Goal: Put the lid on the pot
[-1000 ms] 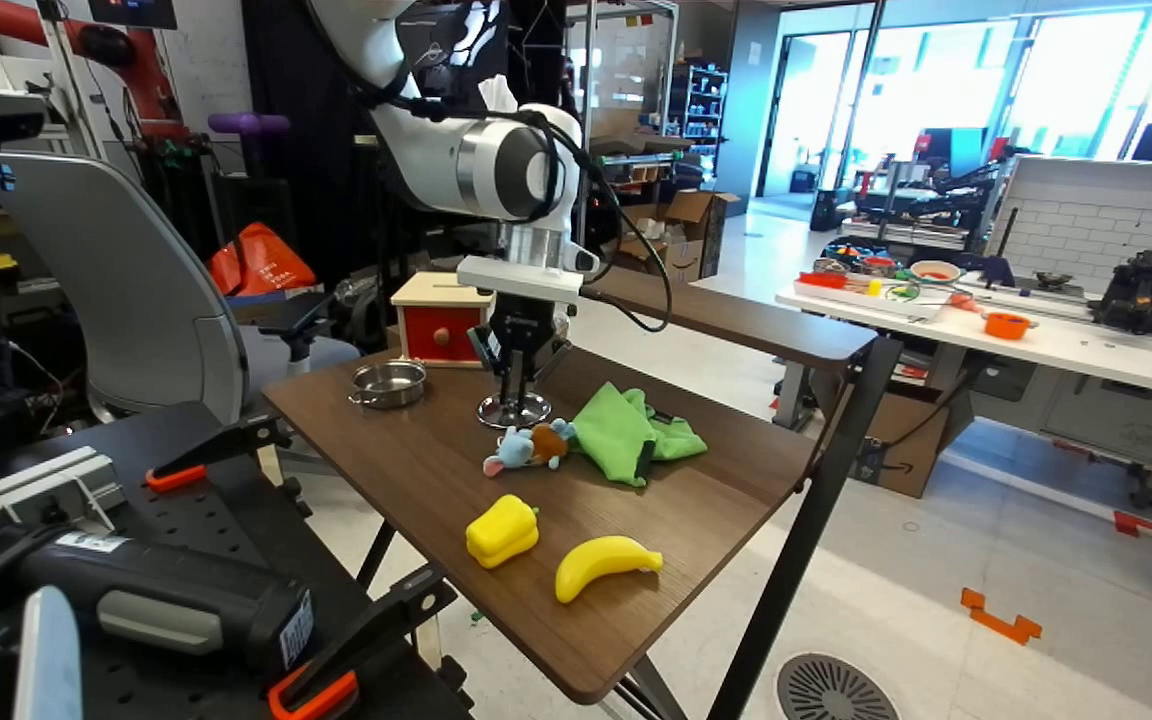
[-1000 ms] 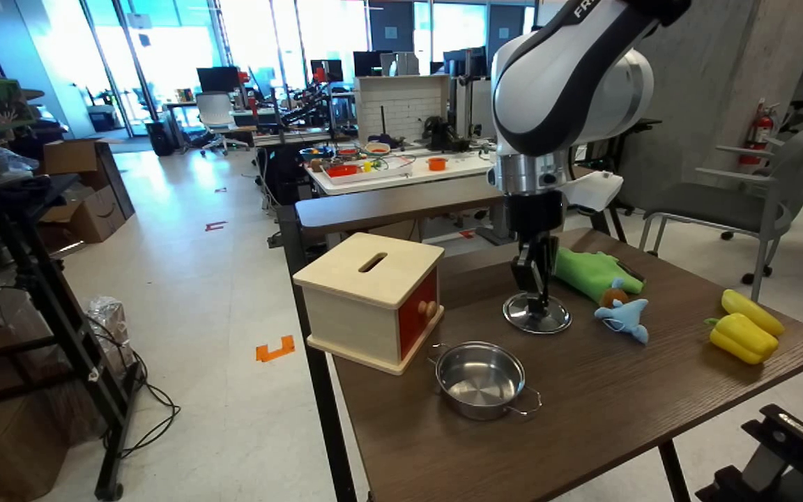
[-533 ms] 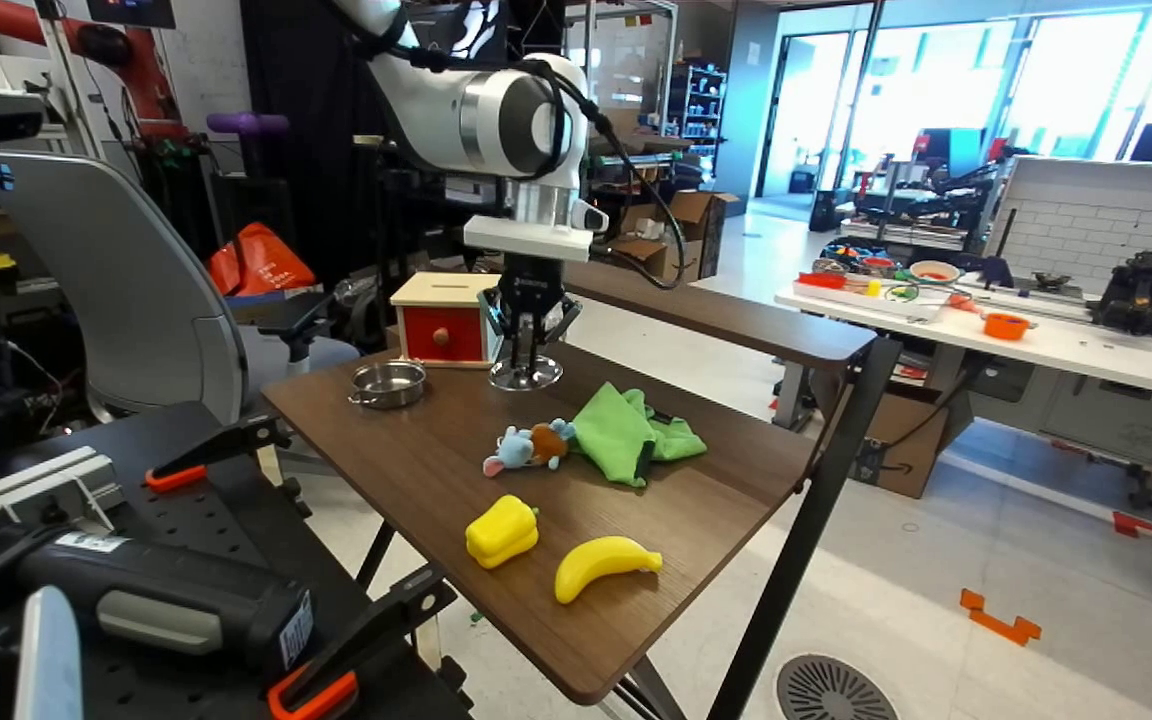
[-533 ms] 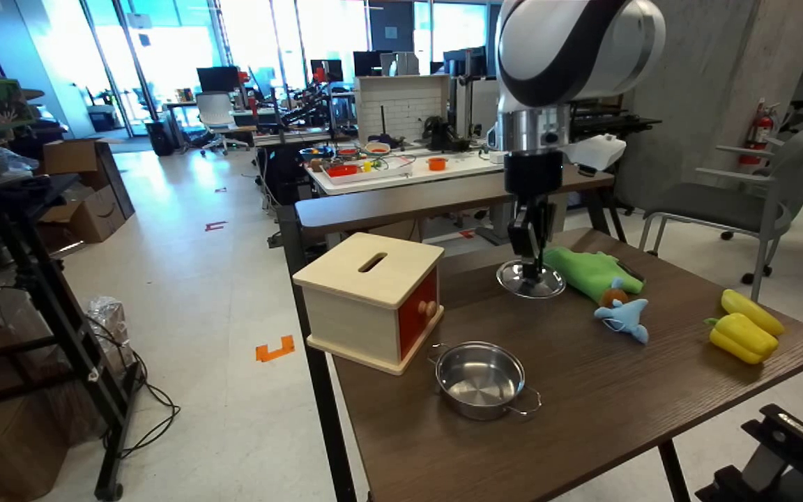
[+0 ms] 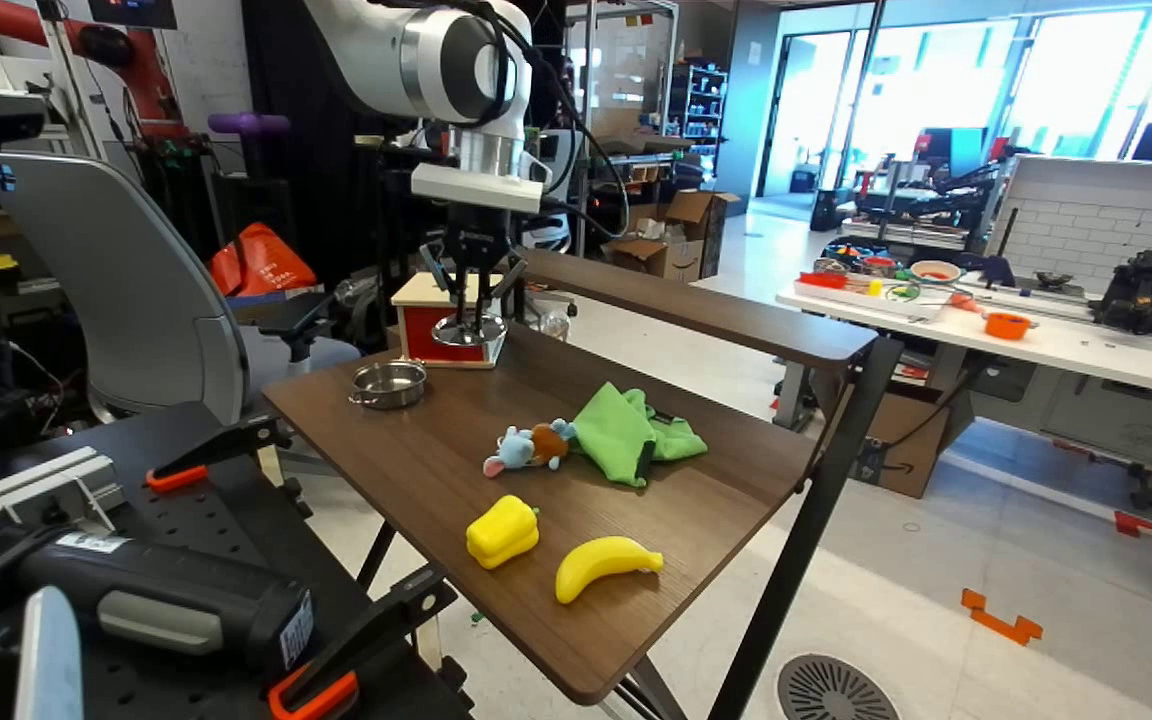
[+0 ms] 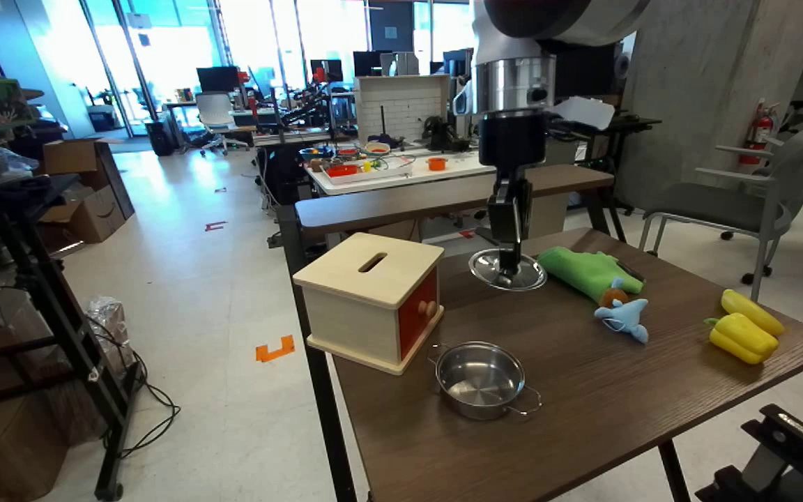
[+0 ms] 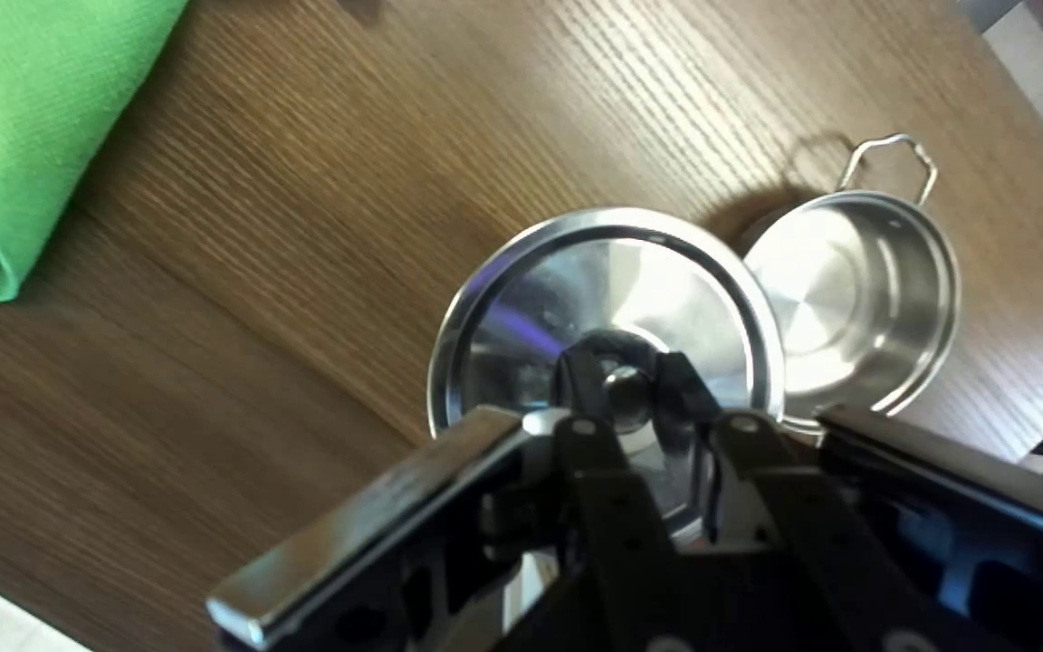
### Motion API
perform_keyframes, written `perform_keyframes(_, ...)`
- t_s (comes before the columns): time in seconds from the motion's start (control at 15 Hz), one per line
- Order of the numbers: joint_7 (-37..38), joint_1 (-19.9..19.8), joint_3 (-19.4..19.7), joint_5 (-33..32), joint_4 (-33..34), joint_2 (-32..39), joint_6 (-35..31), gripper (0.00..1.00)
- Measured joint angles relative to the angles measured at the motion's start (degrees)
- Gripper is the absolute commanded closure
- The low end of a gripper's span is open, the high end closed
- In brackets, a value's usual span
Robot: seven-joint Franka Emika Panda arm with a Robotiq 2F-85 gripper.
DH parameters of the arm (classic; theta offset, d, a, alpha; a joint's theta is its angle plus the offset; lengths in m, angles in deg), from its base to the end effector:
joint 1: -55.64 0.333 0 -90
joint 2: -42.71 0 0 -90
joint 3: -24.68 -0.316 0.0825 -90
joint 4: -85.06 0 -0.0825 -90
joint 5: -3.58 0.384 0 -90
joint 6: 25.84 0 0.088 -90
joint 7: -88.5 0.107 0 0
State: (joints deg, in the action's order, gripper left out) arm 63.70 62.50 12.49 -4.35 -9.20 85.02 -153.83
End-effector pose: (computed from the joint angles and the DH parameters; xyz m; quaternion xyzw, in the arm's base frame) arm 0.6400 0.2014 0.1788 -0.9163 -0.3946 0.0638 0.0246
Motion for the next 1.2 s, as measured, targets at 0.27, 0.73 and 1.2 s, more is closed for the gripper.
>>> perform_keyframes(0.27, -2.61, 1.6, -1.05, -0.07, -1.98, 0.27, 0.67, 0.95)
perform_keyframes(0.73, -3.55, 4.76, -1.1, -0.95, -1.67, 4.05, 3.41, 0.95)
perform_keyframes(1.2, -3.66, 6.93, -1.1, -2.15, 0.96, 7.07, 4.37, 0.95)
